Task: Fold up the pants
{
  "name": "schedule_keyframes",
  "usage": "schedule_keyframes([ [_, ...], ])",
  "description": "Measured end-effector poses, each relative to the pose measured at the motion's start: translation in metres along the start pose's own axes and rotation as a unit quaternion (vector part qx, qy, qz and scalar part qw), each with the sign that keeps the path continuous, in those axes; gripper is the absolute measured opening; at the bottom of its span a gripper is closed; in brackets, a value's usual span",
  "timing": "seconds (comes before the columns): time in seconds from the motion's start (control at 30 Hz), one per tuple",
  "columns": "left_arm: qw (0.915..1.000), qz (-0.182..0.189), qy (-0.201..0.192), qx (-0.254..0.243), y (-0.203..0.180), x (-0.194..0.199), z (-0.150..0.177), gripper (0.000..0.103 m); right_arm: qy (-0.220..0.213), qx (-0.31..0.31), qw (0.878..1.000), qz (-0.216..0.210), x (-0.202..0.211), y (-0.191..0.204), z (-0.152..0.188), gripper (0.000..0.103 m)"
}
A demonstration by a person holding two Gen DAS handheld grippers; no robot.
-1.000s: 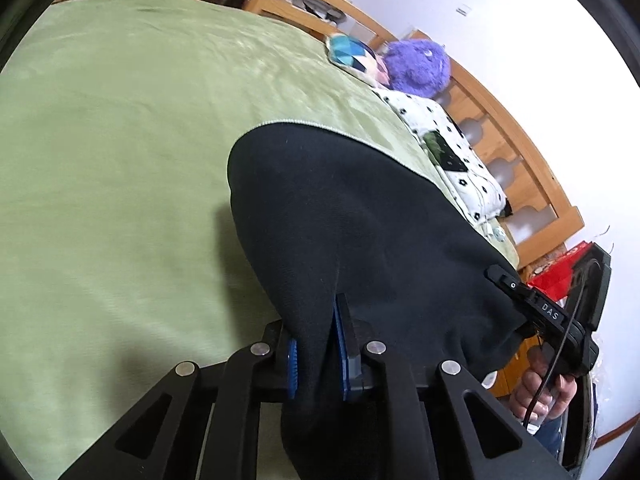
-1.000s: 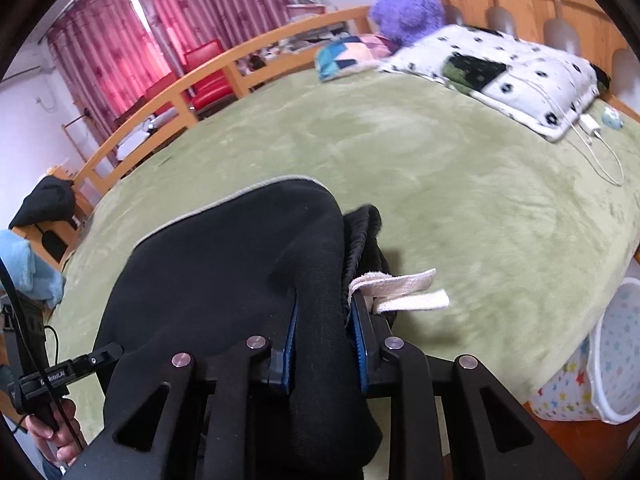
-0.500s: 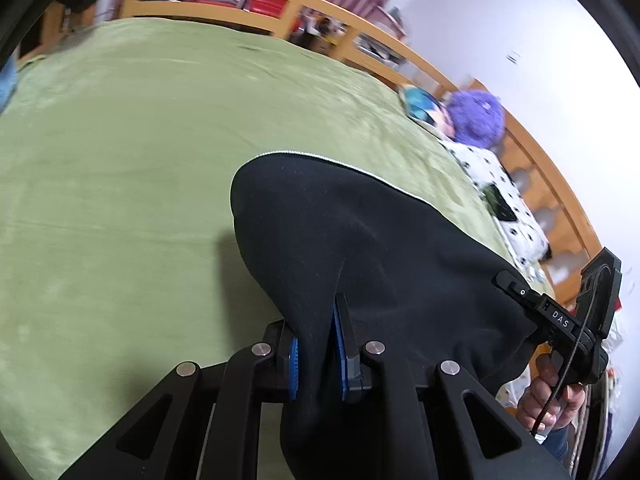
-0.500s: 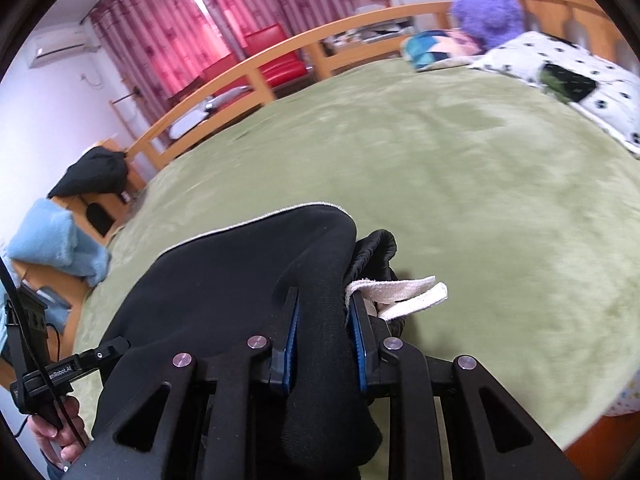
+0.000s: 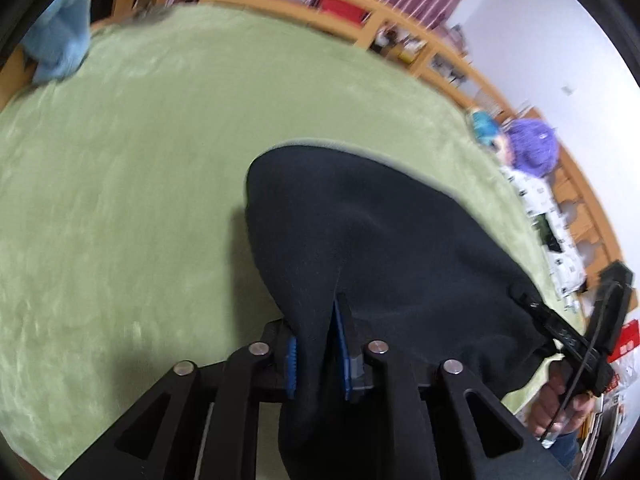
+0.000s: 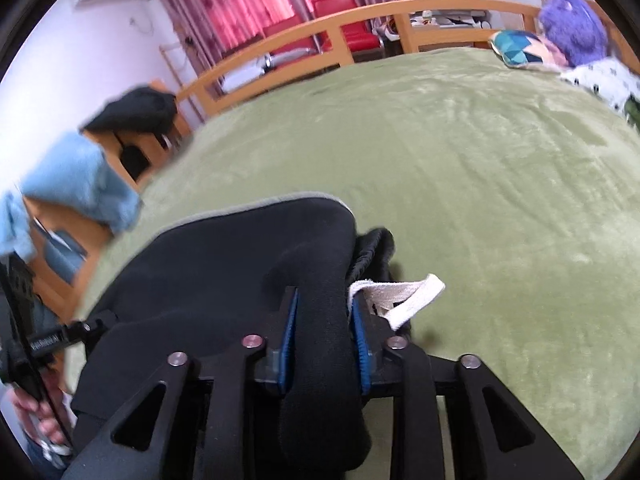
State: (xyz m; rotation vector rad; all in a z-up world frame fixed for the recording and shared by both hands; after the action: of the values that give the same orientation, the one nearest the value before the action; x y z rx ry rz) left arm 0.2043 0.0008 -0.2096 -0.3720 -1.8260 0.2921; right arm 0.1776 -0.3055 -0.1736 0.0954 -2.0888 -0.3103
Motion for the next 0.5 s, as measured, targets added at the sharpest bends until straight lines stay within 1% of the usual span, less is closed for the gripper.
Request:
schedule_keyframes([
  [0.03, 0.9999, -0.007, 0.014, 0.004, 0.004, -0.005, 0.003, 0.022, 0.010, 0.007, 1.000, 0.009, -0.003, -0.002, 0.004, 0.037],
  [0.07, 0.9995, -0.016, 0.026, 0.007, 0.006, -0.009, 0.006, 0.023, 0.022, 0.014, 1.000, 0.014, -0.005, -0.005, 0.009, 0.039],
  [0.1, 0.9993, -0.025, 0.029, 0.004, 0.006, -0.008, 0.009, 0.023, 0.029, 0.018, 0.999, 0.017, -0.003, -0.008, 0.015, 0.039],
  [0.13, 0.9989, -0.042, 0.022, -0.005, 0.004, -0.004, 0.012, 0.024, 0.027, 0.019, 0.999, 0.020, 0.002, -0.012, 0.019, 0.039],
  [0.17, 0.9982, -0.057, 0.015, -0.010, 0.001, 0.000, 0.014, 0.032, 0.016, 0.019, 0.999, 0.031, 0.011, -0.016, 0.022, 0.039],
  [0.2, 0.9962, -0.084, 0.001, -0.023, -0.005, 0.008, 0.017, 0.036, 0.001, 0.023, 0.999, 0.044, 0.021, -0.017, 0.024, 0.039],
  [0.23, 0.9944, -0.096, -0.019, -0.038, -0.013, 0.018, 0.020, 0.043, -0.015, 0.033, 0.998, 0.052, 0.033, -0.015, 0.026, 0.039],
  [0.27, 0.9935, -0.097, -0.034, -0.048, -0.025, 0.027, 0.023, 0.047, -0.026, 0.043, 0.997, 0.052, 0.040, -0.011, 0.028, 0.039],
  [0.3, 0.9934, -0.092, -0.045, -0.052, -0.033, 0.033, 0.026, 0.049, -0.037, 0.051, 0.997, 0.047, 0.047, -0.006, 0.030, 0.039],
  [0.37, 0.9947, -0.065, -0.058, -0.055, -0.047, 0.041, 0.034, 0.050, -0.050, 0.066, 0.996, 0.031, 0.055, 0.004, 0.035, 0.038],
  [0.43, 0.9958, -0.030, -0.058, -0.063, -0.064, 0.037, 0.045, 0.050, -0.052, 0.089, 0.995, 0.010, 0.056, 0.016, 0.045, 0.033],
  [0.47, 0.9961, -0.024, -0.057, -0.062, -0.061, 0.036, 0.051, 0.050, -0.041, 0.106, 0.993, 0.009, 0.049, 0.020, 0.054, 0.028],
  [0.5, 0.9968, -0.018, -0.049, -0.060, -0.062, 0.026, 0.061, 0.050, -0.029, 0.116, 0.993, 0.013, 0.042, 0.022, 0.061, 0.023],
])
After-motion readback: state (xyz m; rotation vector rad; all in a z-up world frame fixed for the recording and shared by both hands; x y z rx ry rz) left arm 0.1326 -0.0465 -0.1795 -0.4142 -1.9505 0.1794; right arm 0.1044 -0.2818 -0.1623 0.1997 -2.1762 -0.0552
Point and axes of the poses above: each gripper's, at about its wrist camera, not at the fingertips, and x roughly against the way its jaws point, y to its left, z to its underside, the point moved 6 cm from there along -x, roughly the way its jaws point, and after that the axes turned 12 degrees about y, right-handed, at the moved point
